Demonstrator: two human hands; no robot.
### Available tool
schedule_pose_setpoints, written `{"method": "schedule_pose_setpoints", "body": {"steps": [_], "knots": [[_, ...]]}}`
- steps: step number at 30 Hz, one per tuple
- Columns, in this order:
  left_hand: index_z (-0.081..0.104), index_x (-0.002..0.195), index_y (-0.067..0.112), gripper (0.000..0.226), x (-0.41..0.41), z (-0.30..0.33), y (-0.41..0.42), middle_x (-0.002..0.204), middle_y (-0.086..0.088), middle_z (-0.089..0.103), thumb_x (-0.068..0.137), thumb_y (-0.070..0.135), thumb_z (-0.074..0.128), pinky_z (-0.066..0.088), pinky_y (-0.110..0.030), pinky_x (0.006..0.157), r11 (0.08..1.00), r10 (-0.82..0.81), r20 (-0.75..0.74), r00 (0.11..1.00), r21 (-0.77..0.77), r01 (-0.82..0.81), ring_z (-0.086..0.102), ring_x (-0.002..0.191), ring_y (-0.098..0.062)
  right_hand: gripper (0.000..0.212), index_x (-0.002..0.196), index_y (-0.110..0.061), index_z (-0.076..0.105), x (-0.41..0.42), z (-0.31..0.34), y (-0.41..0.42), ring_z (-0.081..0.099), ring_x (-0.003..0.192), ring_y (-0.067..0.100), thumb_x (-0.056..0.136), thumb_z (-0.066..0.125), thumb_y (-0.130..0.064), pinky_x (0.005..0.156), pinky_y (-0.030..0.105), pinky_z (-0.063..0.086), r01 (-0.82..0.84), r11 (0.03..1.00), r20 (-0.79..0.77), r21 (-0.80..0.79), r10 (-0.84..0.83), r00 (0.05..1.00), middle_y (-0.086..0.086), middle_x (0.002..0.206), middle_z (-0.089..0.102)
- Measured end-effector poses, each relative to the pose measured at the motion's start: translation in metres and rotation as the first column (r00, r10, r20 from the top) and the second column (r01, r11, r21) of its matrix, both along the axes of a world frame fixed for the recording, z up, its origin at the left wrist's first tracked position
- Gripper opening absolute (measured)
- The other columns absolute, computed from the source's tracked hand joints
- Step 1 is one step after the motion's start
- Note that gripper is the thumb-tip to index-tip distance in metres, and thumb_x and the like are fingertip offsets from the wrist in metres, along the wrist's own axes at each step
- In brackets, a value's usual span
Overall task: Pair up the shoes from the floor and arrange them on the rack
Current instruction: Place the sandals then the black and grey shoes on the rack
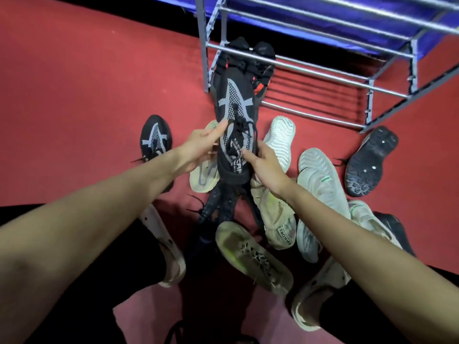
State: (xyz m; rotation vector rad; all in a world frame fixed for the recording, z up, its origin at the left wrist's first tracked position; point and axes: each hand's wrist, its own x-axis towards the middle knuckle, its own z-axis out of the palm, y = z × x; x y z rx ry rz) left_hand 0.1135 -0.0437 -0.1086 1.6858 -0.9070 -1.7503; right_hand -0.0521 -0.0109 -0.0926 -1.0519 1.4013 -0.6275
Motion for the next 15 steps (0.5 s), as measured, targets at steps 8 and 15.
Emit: {"method": "schedule_pose_setpoints", "body": {"steps": [8, 15], "knots": [[0.052, 0.125, 0.009, 0.041, 0.068, -0.077, 0.015, 0.136, -0.012, 0.050, 0.086, 0.021, 0.053, 0.040, -0.038, 0.104, 0.879, 0.337, 0.764, 0.550, -0.046, -0.475, 0.046, 0.126, -0.033, 0.035, 0.133, 0.003, 0.050, 0.021, -0.032, -0.004, 0.058, 0.120, 0.027, 0.100, 0.043, -0.008, 0.109, 0.036, 0.043, 0.016, 1.000, 0.019, 0.013, -0.016, 1.000, 0.019, 0.130, 0.060], [0.029, 0.137, 0.006, 0.085, 0.082, -0.110, 0.021, 0.144, -0.014, 0.034, 0.073, 0.040, 0.075, 0.032, -0.035, 0.109, 0.765, 0.199, 0.800, 0.567, 0.235, -0.600, 0.035, 0.133, -0.029, 0.035, 0.132, 0.001, 0.051, 0.035, -0.053, 0.002, 0.060, 0.116, 0.025, 0.100, 0.044, -0.012, 0.108, 0.039, 0.045, 0.078, 0.994, 0.036, 0.075, -0.081, 0.996, 0.016, 0.125, 0.063]]}}
